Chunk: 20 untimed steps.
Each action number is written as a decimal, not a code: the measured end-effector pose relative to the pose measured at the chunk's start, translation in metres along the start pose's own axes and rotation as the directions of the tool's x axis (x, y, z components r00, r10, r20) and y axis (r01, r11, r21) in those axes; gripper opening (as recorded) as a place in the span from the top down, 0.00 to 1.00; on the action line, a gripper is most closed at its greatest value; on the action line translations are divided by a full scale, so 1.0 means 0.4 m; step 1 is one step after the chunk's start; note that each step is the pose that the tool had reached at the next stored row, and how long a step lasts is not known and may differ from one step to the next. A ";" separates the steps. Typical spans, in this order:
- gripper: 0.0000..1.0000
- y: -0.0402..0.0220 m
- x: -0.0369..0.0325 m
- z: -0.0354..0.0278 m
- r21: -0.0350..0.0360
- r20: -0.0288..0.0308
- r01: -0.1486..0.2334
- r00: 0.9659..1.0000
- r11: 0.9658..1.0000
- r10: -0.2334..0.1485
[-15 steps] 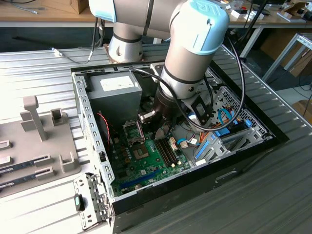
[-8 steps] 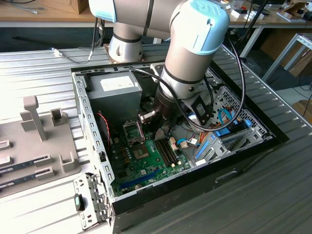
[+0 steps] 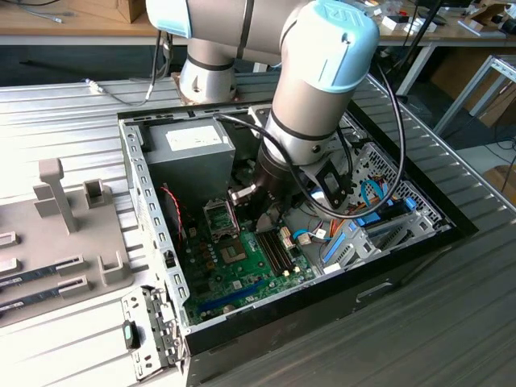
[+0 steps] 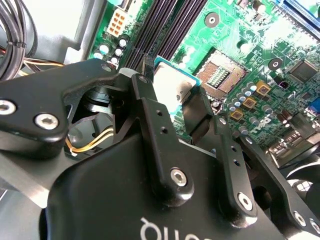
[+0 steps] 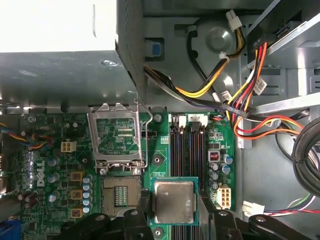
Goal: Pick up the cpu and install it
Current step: 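Place the cpu into insertion slot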
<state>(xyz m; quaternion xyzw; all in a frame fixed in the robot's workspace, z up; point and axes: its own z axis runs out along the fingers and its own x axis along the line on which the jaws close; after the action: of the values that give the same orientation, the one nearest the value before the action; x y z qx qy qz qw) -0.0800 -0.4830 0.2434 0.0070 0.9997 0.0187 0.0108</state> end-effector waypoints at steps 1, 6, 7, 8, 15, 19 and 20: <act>0.53 0.000 0.005 0.000 0.000 0.000 0.000 1.000 1.000 0.000; 0.53 -0.012 0.021 0.005 0.000 -0.001 0.023 1.000 1.000 -0.023; 0.53 -0.015 0.028 0.008 0.000 -0.001 0.028 1.000 1.000 -0.028; 0.53 -0.019 0.037 0.013 0.000 -0.001 0.030 1.000 1.000 -0.030; 0.53 -0.032 0.075 0.048 -0.001 -0.003 0.054 0.999 0.999 -0.054; 0.53 -0.033 0.115 0.070 -0.001 -0.002 0.051 0.999 0.999 -0.051; 0.53 -0.034 0.115 0.075 -0.001 -0.002 0.044 0.999 0.999 -0.044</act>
<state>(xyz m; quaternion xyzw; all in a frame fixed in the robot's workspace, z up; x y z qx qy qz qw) -0.1255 -0.4947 0.2120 -0.0152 0.9997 0.0188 0.0101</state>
